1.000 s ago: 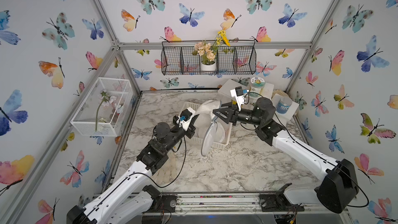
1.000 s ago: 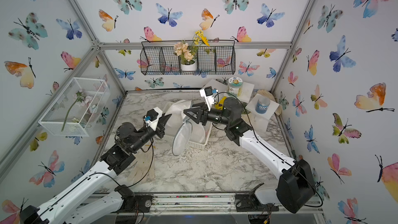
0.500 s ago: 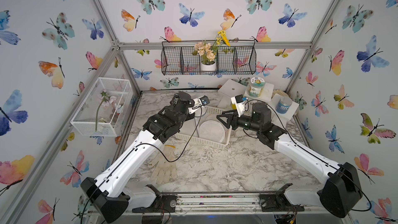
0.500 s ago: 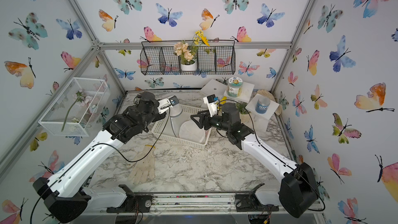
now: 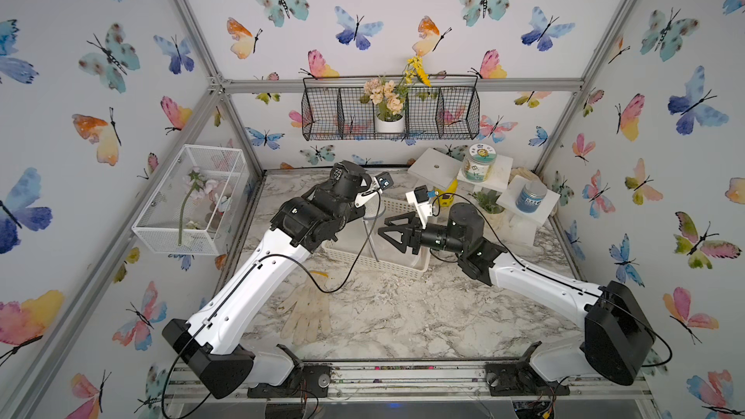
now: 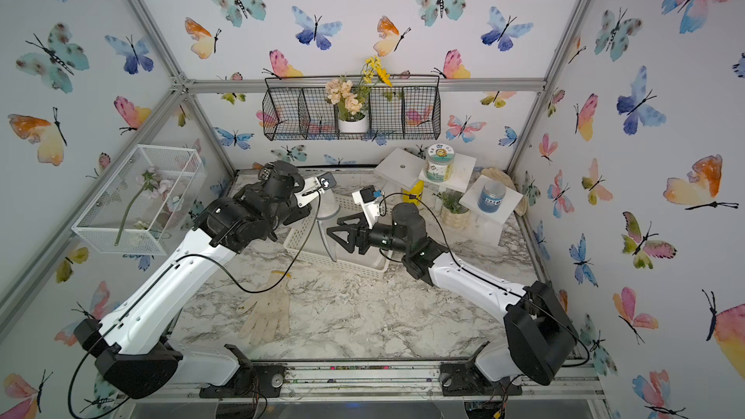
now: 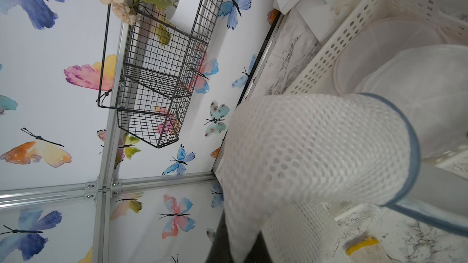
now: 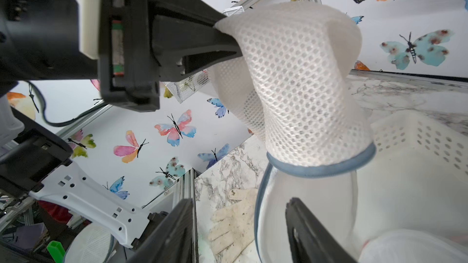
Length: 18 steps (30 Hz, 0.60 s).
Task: Turn the laundry bag inside out
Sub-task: Turn over the laundry bag.
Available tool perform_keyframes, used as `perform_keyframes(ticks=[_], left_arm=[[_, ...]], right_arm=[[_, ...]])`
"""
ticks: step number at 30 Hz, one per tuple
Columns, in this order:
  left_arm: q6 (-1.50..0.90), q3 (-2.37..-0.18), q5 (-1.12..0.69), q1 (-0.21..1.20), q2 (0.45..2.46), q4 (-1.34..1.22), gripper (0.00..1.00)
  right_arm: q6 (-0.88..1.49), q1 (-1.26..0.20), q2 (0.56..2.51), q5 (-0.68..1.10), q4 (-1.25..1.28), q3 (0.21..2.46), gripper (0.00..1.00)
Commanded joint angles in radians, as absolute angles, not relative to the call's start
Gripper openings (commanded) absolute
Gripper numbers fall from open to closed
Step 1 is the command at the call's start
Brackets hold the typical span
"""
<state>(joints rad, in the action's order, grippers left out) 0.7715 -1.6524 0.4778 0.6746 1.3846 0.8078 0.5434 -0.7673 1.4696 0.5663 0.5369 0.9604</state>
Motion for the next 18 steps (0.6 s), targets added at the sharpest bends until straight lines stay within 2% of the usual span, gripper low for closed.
perform_keyframes(ticks=[1, 13, 18], left_arm=[[0.703, -1.685, 0.484, 0.678, 1.398, 0.824, 0.0], [0.639, -1.724, 0.462, 0.692, 1.436, 0.821, 0.0], [0.624, -1.725, 0.462, 0.697, 1.442, 0.822, 0.0]], right_arm=[[0.648, -0.782, 1.517, 0.491, 0.63, 0.994, 0.63], [0.632, -0.821, 1.622, 0.359, 0.713, 1.046, 0.6], [0.657, -0.821, 1.649, 0.331, 0.744, 1.076, 0.51]])
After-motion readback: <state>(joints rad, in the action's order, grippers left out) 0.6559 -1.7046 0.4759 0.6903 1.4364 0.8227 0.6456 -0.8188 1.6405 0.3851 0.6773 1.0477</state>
